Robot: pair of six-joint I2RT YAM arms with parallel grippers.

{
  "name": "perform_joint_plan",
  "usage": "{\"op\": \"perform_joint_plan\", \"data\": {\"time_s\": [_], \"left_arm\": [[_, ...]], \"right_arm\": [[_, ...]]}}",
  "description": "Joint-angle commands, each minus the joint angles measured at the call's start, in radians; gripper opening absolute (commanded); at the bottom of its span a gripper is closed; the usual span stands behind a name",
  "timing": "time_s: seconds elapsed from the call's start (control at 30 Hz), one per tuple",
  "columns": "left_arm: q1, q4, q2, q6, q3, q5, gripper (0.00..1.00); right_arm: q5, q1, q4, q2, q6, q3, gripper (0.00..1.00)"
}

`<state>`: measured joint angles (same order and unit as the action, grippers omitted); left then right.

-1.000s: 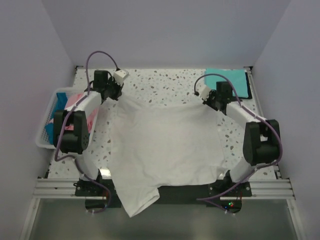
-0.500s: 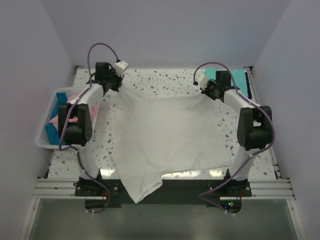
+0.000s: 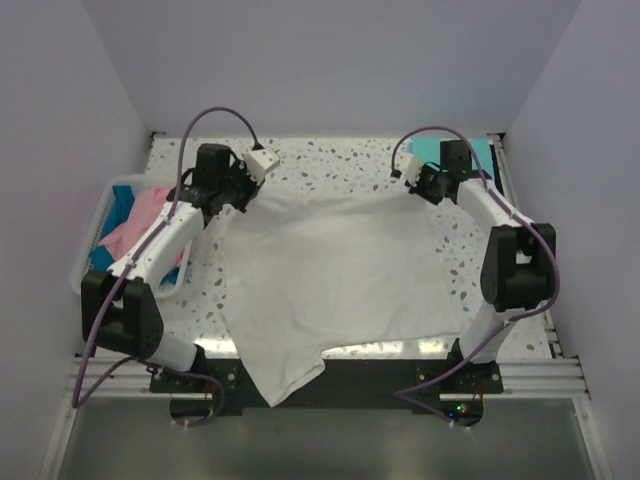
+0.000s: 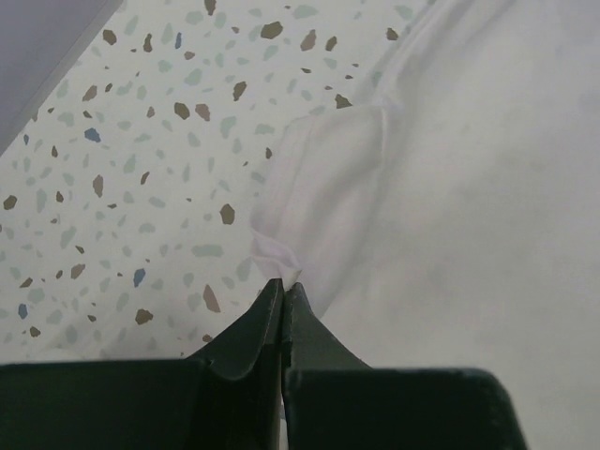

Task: Fold and stack the t-shirts
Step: Fold the tshirt

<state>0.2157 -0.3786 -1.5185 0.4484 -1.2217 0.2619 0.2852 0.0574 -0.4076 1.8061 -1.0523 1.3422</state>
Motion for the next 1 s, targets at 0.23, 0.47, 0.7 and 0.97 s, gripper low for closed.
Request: {"op": "perform_joint_plan", "data": {"time_s": [0.23,0.47,0.7,0.97], "left_arm": [[0.044,-0.192,0.204,0.039,0.235,-0.052,0.0],[0.062,-0.169,0.218,0.046,0.379,0.013,0.0],[0.071,-0.163,0.133,-0.028,0.383,0.036,0.0],[0.071,-0.215,0.127,-0.005,0.32,0.016,0.0]], "right_arm": [[0.066,-0.054,-0.129,-0.129,-0.179,-0.07,0.0],[0.045,-0.054,-0.063,-0.08,-0.181,-0.16,0.0],[0.034,-0.053,-0.074,-0.057,-0.179,-0.156,0.0],[0.042,-0.053,-0.114,-0.083,-0.183,-0.123,0.0]]}}
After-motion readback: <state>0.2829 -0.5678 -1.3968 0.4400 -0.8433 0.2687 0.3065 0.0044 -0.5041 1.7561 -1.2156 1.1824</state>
